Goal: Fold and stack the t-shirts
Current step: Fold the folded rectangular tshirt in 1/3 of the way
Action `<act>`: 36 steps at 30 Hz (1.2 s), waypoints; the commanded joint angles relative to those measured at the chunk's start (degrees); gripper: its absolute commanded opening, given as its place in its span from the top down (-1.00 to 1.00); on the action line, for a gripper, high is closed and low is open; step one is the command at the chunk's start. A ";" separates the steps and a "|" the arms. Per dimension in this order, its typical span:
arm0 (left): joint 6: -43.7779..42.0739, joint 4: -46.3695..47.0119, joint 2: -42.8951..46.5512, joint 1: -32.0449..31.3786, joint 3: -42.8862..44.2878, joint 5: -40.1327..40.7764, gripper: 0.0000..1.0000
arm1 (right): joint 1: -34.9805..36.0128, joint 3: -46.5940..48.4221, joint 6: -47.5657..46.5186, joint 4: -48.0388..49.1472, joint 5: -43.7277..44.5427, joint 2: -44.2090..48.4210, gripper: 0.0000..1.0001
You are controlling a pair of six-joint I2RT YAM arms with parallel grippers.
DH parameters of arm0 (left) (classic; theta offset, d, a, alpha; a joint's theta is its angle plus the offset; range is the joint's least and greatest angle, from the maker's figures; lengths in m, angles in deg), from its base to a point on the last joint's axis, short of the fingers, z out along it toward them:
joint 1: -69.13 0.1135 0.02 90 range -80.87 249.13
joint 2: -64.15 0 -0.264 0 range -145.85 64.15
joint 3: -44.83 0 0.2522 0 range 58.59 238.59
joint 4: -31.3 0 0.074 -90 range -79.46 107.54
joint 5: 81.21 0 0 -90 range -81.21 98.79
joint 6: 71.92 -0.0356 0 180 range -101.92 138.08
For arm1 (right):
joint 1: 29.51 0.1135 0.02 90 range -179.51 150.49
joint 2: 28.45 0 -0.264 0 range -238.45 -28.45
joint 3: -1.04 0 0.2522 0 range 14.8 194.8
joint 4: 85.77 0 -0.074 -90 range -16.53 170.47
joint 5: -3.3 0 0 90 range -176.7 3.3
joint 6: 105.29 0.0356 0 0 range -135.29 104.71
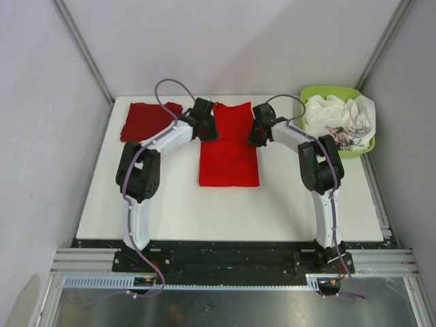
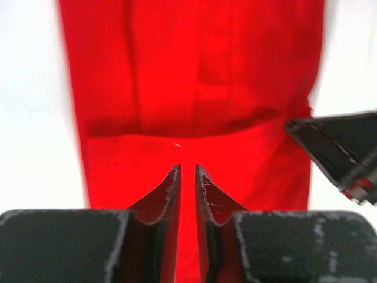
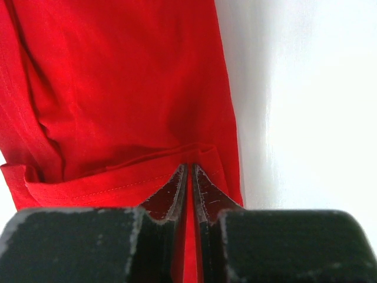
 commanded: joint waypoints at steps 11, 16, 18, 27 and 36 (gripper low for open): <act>7.46 7.19 -7.29 -5.07 2.03 -5.27 0.63 | -1.82 -1.24 -0.25 -1.17 -0.69 1.28 0.82; 8.07 7.32 -10.00 -4.80 3.06 -2.32 0.62 | -2.55 -3.12 -1.14 -1.04 -0.75 1.89 0.83; 7.84 7.37 -9.75 -4.79 3.16 -2.43 0.61 | -2.63 -3.13 -1.58 -1.36 -0.43 2.50 0.83; 6.75 7.22 8.72 -4.51 -10.63 -0.73 0.34 | -2.50 -1.77 -2.64 -5.90 0.14 10.22 0.79; 6.97 7.82 23.88 -4.08 -32.38 -2.23 0.64 | 3.39 -16.54 -0.18 -4.62 -1.70 21.35 0.79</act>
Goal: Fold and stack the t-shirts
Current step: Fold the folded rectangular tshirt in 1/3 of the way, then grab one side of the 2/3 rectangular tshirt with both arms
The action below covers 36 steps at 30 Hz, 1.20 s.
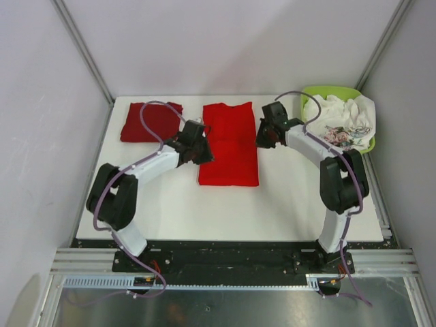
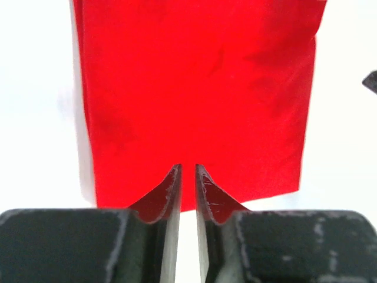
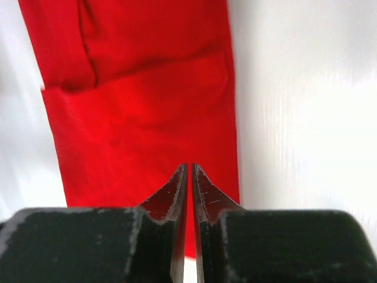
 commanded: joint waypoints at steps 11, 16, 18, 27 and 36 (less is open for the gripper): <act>0.09 2.55 3.59 0.06 -11.42 -1.46 0.76 | 8.60 -17.44 4.45 4.21 -2.53 7.02 0.83; 0.21 2.66 1.98 0.05 -13.29 0.12 0.77 | 7.58 -21.73 4.71 6.01 -2.35 8.26 0.83; 0.30 2.86 1.31 0.05 -13.85 0.89 0.78 | 7.19 -23.22 4.51 6.38 -2.42 8.55 0.84; 0.26 2.71 4.97 0.34 -16.30 2.30 0.76 | 4.59 -29.41 4.21 8.59 -3.72 12.09 0.84; 1.78 2.57 11.72 2.34 -22.03 4.68 0.64 | 4.73 -30.80 4.23 8.43 -3.76 14.10 0.83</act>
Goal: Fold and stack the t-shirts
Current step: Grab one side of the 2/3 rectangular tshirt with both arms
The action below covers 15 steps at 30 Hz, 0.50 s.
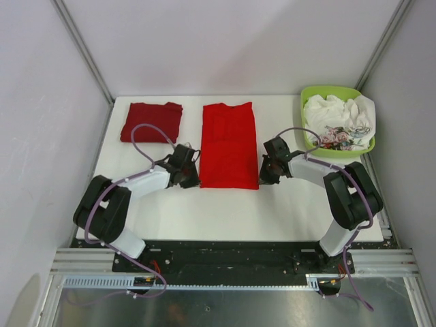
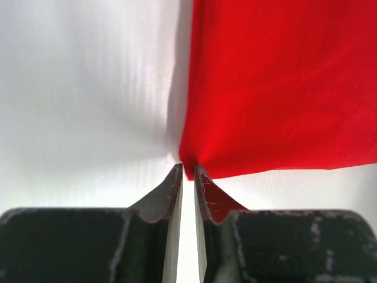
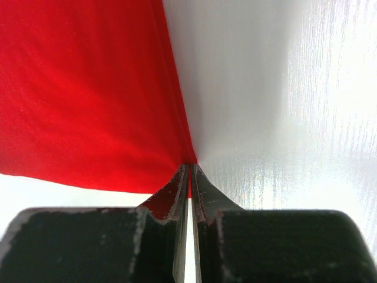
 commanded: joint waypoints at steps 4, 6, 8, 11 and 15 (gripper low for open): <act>0.92 -0.16 1.41 1.78 -2.19 2.58 0.65 | 0.30 -1.25 0.27 0.47 0.20 2.19 0.83; 0.74 0.14 -0.44 1.81 -1.84 2.23 0.67 | 0.29 -1.38 0.34 0.48 0.27 2.13 0.83; 0.69 0.31 -1.29 1.81 -1.66 2.21 0.67 | 0.29 -1.53 0.40 0.33 0.46 2.29 0.83; 0.76 0.38 -0.83 1.82 -1.92 2.22 0.64 | 0.24 -2.03 0.44 0.16 0.88 2.99 0.78; 1.14 0.37 2.09 1.82 -3.10 1.24 0.62 | 0.12 -2.81 0.45 0.09 0.81 4.10 0.71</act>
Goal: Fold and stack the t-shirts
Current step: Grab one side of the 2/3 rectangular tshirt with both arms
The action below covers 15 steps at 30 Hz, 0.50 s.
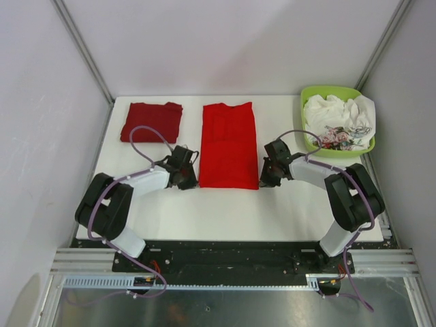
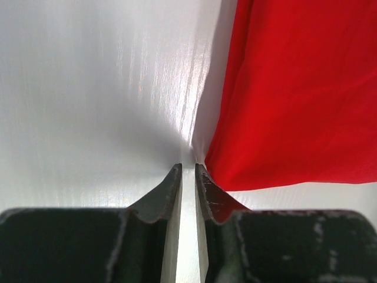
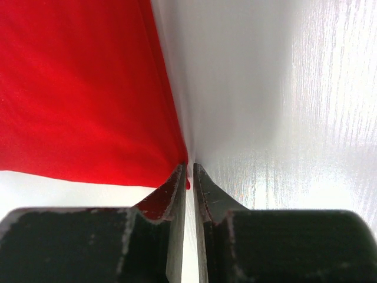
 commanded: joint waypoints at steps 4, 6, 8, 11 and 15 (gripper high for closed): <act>1.71 -0.08 6.22 0.13 -3.08 -0.77 0.59 | 0.07 -1.52 0.87 0.34 0.68 4.27 0.67; 2.16 -0.08 7.53 0.13 -3.92 -0.85 0.58 | 0.07 -1.89 1.29 0.58 0.56 4.94 0.65; 2.54 -0.10 8.53 0.13 -4.46 -1.62 0.58 | 0.18 -2.22 1.66 1.10 0.27 5.57 0.60; 2.89 0.02 9.67 0.13 -4.59 -3.11 0.51 | 0.57 -2.42 2.01 1.37 0.28 6.39 0.49; 3.36 0.20 9.53 0.13 -3.65 -4.20 0.37 | 1.22 -2.56 2.54 1.59 0.73 6.74 0.37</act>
